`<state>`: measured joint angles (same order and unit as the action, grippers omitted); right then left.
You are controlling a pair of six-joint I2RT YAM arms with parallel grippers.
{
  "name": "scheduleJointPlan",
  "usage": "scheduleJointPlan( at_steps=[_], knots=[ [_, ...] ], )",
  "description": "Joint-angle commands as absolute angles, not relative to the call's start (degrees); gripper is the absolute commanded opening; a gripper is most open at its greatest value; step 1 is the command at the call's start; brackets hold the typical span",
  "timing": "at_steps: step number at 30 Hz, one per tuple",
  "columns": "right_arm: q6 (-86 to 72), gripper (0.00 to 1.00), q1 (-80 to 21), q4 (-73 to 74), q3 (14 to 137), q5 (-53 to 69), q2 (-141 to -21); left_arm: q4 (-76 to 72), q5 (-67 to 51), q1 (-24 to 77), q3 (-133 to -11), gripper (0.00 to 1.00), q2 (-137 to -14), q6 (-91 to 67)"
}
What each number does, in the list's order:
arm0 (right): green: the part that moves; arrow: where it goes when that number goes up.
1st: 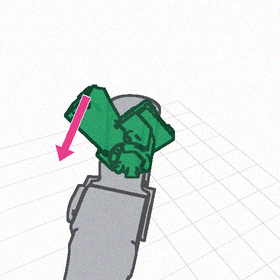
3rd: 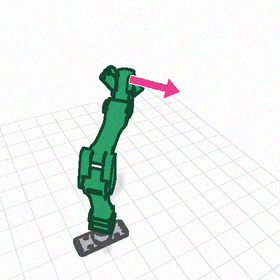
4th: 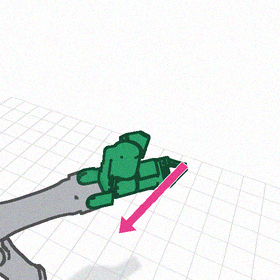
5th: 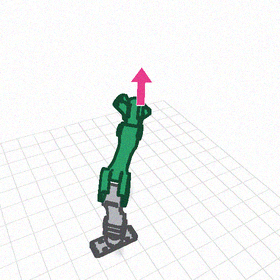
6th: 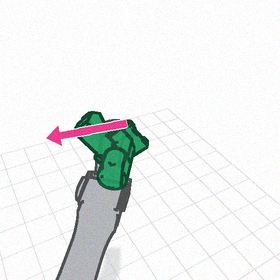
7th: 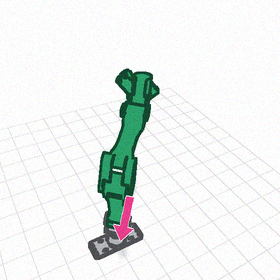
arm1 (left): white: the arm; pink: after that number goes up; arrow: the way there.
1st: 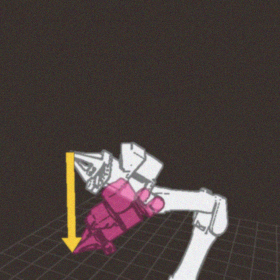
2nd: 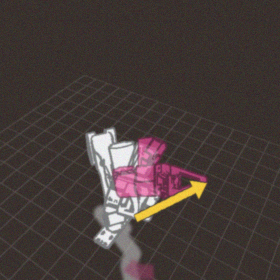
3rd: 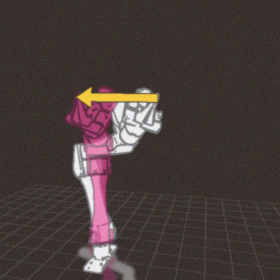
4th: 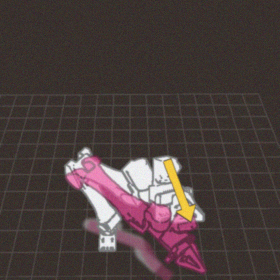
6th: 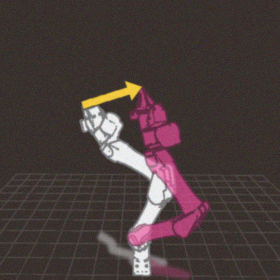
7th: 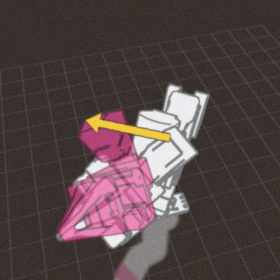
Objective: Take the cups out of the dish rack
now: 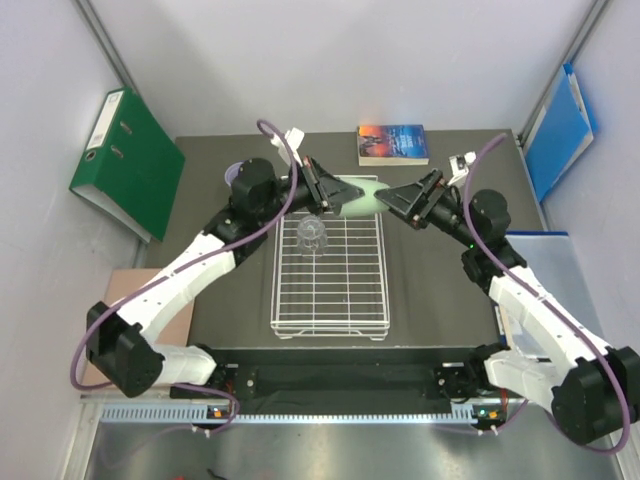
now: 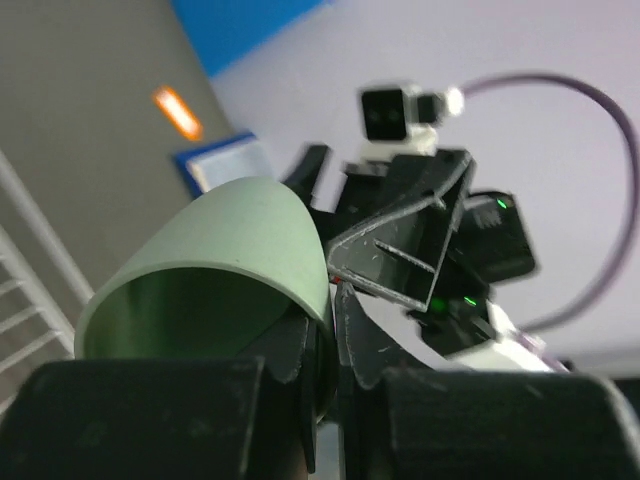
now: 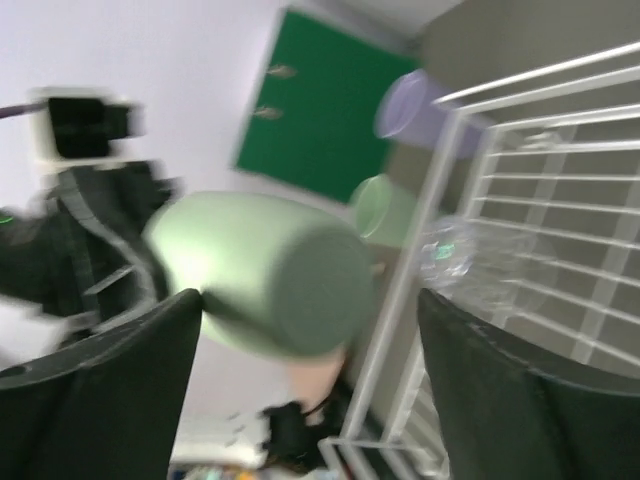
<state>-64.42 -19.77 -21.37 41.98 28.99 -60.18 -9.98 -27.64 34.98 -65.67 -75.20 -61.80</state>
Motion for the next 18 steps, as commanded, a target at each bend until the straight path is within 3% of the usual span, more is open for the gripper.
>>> scheduleJointPlan(
  at_steps=[1, 6, 10, 14, 18],
  knots=[
    [-44.05, 0.89, -20.21, 13.19, 51.58, 10.67, -56.95, 18.13, -10.05, 34.63, -78.47, 0.0, -70.93, -42.91],
    [-36.23, 0.88, -20.21, 28.72, 60.11, -4.36, -60.19, 38.9, 12.08, 34.63, -92.0, 0.0, -74.17, -35.95],
    [-34.45, 0.87, -20.3, 34.18, 61.09, -8.96, -61.44, 58.85, 32.29, 34.63, -101.15, 0.0, -81.55, -35.94],
    [-34.19, 0.86, -20.39, 34.1, 59.15, -8.88, -61.08, 68.28, 35.77, 32.96, -101.88, 0.0, -87.44, -36.03],
    [-33.49, 0.86, -20.65, 33.58, 58.89, -7.91, -61.26, 65.85, 32.44, 28.22, -95.99, 0.0, -86.4, -35.16]
  ],
)
